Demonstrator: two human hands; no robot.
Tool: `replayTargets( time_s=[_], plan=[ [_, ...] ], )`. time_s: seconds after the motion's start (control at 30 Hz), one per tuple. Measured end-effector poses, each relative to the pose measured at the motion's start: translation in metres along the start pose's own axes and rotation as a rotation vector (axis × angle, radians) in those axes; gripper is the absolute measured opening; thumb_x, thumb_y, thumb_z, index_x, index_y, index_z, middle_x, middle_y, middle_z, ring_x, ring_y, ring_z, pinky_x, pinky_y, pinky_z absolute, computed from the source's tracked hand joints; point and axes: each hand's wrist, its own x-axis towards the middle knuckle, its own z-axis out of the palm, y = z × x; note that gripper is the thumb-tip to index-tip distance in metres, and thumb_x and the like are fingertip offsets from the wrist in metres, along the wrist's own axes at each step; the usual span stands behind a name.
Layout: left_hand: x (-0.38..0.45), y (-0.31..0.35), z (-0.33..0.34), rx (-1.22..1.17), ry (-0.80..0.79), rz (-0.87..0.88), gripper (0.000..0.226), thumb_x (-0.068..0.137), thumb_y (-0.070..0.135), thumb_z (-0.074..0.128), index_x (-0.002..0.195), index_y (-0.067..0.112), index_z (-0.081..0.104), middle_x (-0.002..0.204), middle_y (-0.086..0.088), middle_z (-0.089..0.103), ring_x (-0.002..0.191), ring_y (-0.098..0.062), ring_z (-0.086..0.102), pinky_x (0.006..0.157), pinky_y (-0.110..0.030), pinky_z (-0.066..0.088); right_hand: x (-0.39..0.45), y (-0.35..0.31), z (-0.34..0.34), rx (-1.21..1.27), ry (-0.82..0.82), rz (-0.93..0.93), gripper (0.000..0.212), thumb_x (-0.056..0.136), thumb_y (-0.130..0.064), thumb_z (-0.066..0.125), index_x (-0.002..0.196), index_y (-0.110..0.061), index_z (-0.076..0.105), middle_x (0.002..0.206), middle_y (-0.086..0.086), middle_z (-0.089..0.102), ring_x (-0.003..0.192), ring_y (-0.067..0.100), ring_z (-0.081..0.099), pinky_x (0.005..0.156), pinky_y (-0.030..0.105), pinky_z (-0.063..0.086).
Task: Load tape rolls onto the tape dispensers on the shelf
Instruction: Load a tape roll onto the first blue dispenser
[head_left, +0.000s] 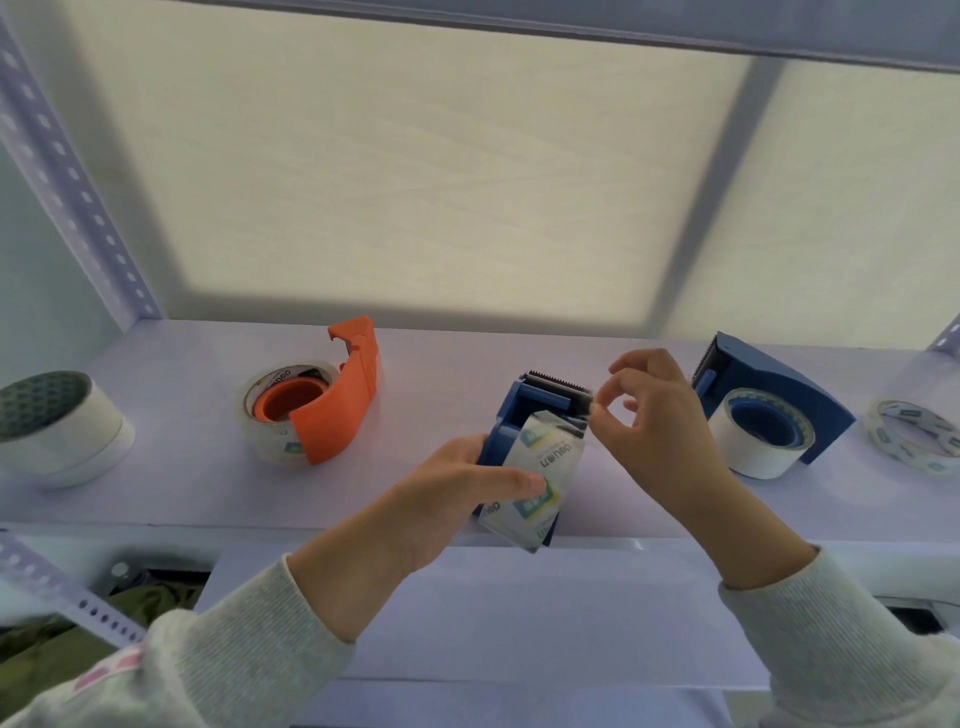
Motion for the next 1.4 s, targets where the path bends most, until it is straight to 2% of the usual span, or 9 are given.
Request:
replayTargets(
  time_s=[0.2, 0.37, 0.6, 0.8, 0.93, 1.07, 1.2, 1.3, 1.4],
  plan=[
    [-0.002, 0.001, 0.003, -0.053, 0.025, -0.017, 0.048, 0.075, 0.039, 0.067, 0.114, 0.011, 0.067, 0.113, -0.017, 0.071, 0.100, -0.029, 0.068, 0.090, -0.043, 0.052, -0.009, -0.003, 0.005, 0.142, -0.018, 0.048, 0.024, 0.079, -0.009, 0.069, 0.099, -0.019, 0.063, 0.112, -0.003, 0.047, 0.106, 0.016, 0.051, 0.094, 0.033, 0.049],
    [-0.001, 0.001, 0.008, -0.052, 0.098, -0.045, 0.049, 0.074, 0.042, 0.064, 0.110, 0.009, 0.068, 0.101, -0.015, 0.073, 0.087, -0.026, 0.068, 0.075, -0.035, 0.053, -0.007, -0.002, 0.013, 0.309, -0.035, 0.198, 0.035, 0.078, -0.008, 0.068, 0.105, -0.026, 0.055, 0.118, -0.006, 0.039, 0.117, 0.015, 0.044, 0.100, 0.033, 0.042],
    [-0.002, 0.001, 0.008, -0.044, 0.088, -0.056, 0.049, 0.072, 0.039, 0.065, 0.112, 0.010, 0.066, 0.094, -0.006, 0.073, 0.085, -0.021, 0.069, 0.070, -0.031, 0.052, -0.001, -0.004, 0.019, 0.484, 0.037, 0.335, 0.020, 0.084, -0.010, 0.067, 0.089, -0.027, 0.057, 0.117, 0.000, 0.043, 0.110, 0.013, 0.048, 0.070, 0.010, 0.036],
    [-0.002, 0.005, 0.007, -0.041, 0.070, -0.052, 0.037, 0.075, 0.034, 0.066, 0.105, 0.012, 0.069, 0.088, -0.004, 0.075, 0.075, -0.015, 0.072, 0.058, -0.023, 0.053, 0.009, -0.001, 0.022, 0.595, 0.028, 0.434, 0.012, 0.079, -0.016, 0.074, 0.076, -0.023, 0.064, 0.116, 0.007, 0.056, 0.108, 0.017, 0.053, 0.077, 0.026, 0.038],
    [-0.001, 0.006, 0.007, -0.017, 0.073, -0.053, 0.039, 0.070, 0.035, 0.064, 0.102, 0.013, 0.068, 0.085, -0.003, 0.075, 0.076, -0.017, 0.071, 0.060, -0.026, 0.052, 0.014, -0.003, 0.027, 0.627, 0.024, 0.471, 0.009, 0.072, -0.024, 0.077, 0.066, -0.024, 0.070, 0.102, 0.015, 0.067, 0.097, 0.024, 0.061, 0.078, 0.034, 0.046],
    [0.000, 0.006, 0.009, 0.008, 0.087, -0.052, 0.036, 0.070, 0.038, 0.062, 0.096, 0.015, 0.068, 0.087, -0.005, 0.074, 0.081, -0.021, 0.070, 0.068, -0.031, 0.051, 0.017, -0.007, 0.031, 0.661, 0.019, 0.513, 0.007, 0.068, -0.028, 0.078, 0.063, -0.028, 0.072, 0.097, 0.014, 0.069, 0.101, 0.031, 0.063, 0.089, 0.045, 0.051],
    [0.002, 0.006, 0.011, 0.045, 0.106, -0.050, 0.042, 0.069, 0.041, 0.069, 0.100, 0.012, 0.071, 0.096, -0.012, 0.075, 0.086, -0.025, 0.071, 0.080, -0.039, 0.054, 0.019, -0.011, 0.033, 0.669, 0.029, 0.544, 0.011, 0.071, -0.023, 0.079, 0.063, -0.020, 0.071, 0.094, 0.013, 0.070, 0.092, 0.028, 0.064, 0.084, 0.043, 0.055],
    [0.004, 0.006, 0.013, 0.069, 0.111, -0.047, 0.024, 0.075, 0.032, 0.078, 0.093, 0.016, 0.072, 0.084, -0.003, 0.076, 0.077, -0.017, 0.071, 0.066, -0.027, 0.055, 0.022, -0.014, 0.032, 0.702, 0.016, 0.556, 0.011, 0.077, -0.015, 0.077, 0.069, -0.014, 0.069, 0.086, 0.015, 0.068, 0.071, 0.021, 0.061, 0.068, 0.033, 0.054],
    [0.004, 0.007, 0.014, 0.070, 0.117, -0.045, 0.009, 0.078, 0.025, 0.076, 0.085, 0.021, 0.072, 0.076, 0.004, 0.075, 0.069, -0.010, 0.070, 0.060, -0.022, 0.052, 0.026, -0.016, 0.034, 0.688, 0.073, 0.549, 0.014, 0.075, -0.016, 0.078, 0.065, -0.017, 0.069, 0.089, 0.017, 0.070, 0.073, 0.019, 0.060, 0.071, 0.033, 0.052]
  ],
)
